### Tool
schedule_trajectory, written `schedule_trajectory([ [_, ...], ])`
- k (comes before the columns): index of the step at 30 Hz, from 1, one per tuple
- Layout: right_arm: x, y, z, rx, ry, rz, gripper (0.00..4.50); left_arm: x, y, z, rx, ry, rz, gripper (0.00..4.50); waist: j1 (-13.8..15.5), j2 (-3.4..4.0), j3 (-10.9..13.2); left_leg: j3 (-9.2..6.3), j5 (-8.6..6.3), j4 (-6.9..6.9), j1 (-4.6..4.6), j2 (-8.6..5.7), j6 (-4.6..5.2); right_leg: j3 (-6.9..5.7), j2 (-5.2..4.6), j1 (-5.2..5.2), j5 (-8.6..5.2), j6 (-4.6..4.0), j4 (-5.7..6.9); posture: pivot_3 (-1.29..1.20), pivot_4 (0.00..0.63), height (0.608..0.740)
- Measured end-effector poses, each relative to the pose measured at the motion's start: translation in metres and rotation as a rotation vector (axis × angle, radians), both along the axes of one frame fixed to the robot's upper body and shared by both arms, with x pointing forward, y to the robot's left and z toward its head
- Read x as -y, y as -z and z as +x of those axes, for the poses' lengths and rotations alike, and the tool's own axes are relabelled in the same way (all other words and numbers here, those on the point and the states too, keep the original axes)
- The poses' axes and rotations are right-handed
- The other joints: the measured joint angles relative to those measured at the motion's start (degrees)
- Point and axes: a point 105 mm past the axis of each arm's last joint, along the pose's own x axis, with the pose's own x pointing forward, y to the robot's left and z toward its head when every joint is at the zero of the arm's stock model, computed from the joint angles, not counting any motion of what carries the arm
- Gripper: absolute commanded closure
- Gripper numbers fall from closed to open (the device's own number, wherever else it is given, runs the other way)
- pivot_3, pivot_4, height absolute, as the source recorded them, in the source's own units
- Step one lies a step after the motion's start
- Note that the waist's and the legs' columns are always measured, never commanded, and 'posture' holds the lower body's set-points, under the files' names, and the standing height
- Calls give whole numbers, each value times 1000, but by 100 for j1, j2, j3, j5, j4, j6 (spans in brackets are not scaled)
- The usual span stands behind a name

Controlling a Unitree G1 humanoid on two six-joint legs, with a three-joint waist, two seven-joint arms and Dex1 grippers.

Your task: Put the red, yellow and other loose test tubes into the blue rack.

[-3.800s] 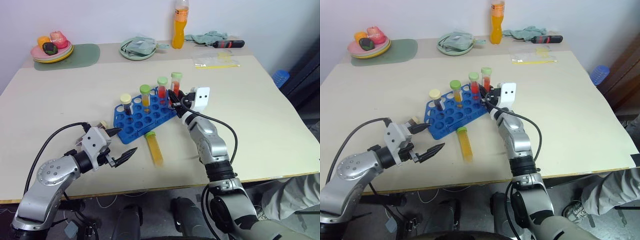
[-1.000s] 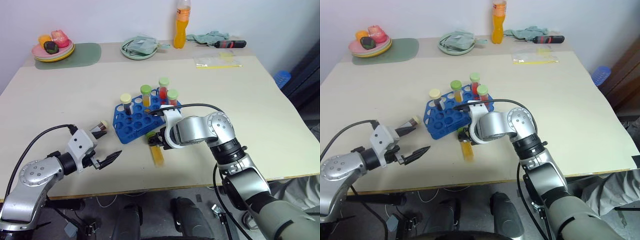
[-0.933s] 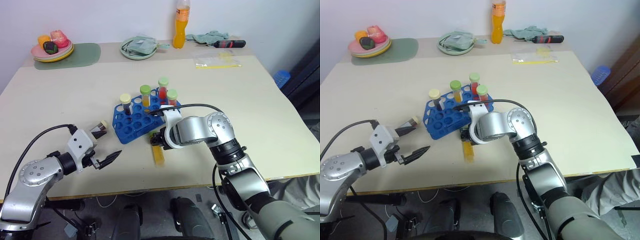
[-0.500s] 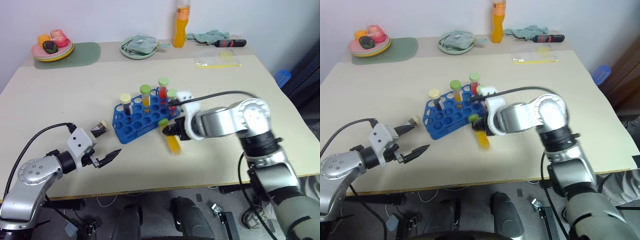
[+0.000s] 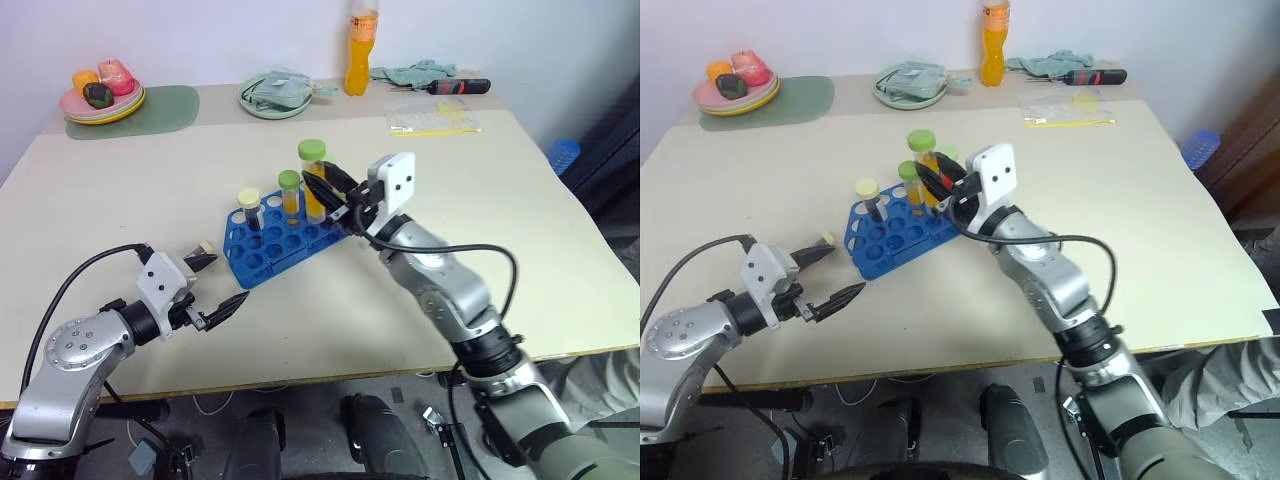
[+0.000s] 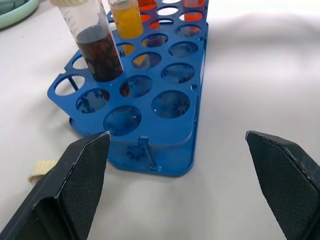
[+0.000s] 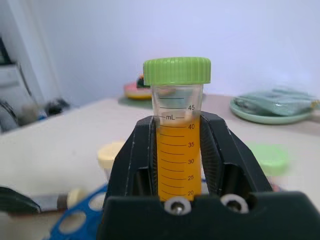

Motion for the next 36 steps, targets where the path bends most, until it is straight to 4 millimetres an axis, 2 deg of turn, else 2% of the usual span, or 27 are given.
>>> schedule_trajectory([
  [4, -9, 15, 1, 9, -18, -17, 3780, -1, 2, -1, -10, -8, -3, 0, 20, 0, 0, -2, 0, 1, 0, -4, -1, -1, -5, 1, 0, 0, 3, 0, 150, 740],
  [8, -9, 28, 4, 1, -12, -33, 3780, 1, 1, -3, -7, -9, -2, 0, 14, 0, 0, -2, 1, 1, 4, -4, -1, -1, -4, 1, 0, 0, 9, 0, 150, 740],
  [16, 4, 39, 11, -6, 41, -23, 3780, 6, -1, -8, -19, 10, -33, 0, 1, 0, 0, -2, 1, 1, 11, -4, -2, 0, -3, 2, 0, -1, 17, 0, 150, 740],
  [28, 2, 52, 15, 3, 69, -48, 3780, 6, -1, -7, -20, 10, -34, 0, -2, 0, 0, -2, 2, 4, 15, -6, -4, 0, -3, 5, 0, -1, 22, 0, 150, 740],
  [34, 5, 50, 14, 27, 62, -44, 713, 4, 1, -7, -43, -2, -34, 0, -2, 0, 0, -3, 3, 4, 16, -5, -5, 0, -3, 5, 0, -1, 24, 0, 150, 740],
  [35, 6, 50, 13, 38, 65, -46, 311, 3, 3, -7, -61, -13, -35, 0, -3, 0, 0, -3, 3, 4, 16, -5, -5, 0, -2, 5, -1, -1, 25, 0, 150, 740],
  [36, 6, 49, 12, 45, 64, -48, 311, 2, 4, -6, -80, -20, -45, 0, -3, 0, 0, -4, 3, 4, 16, -5, -5, 0, -2, 6, 0, -1, 25, 0, 150, 740],
])
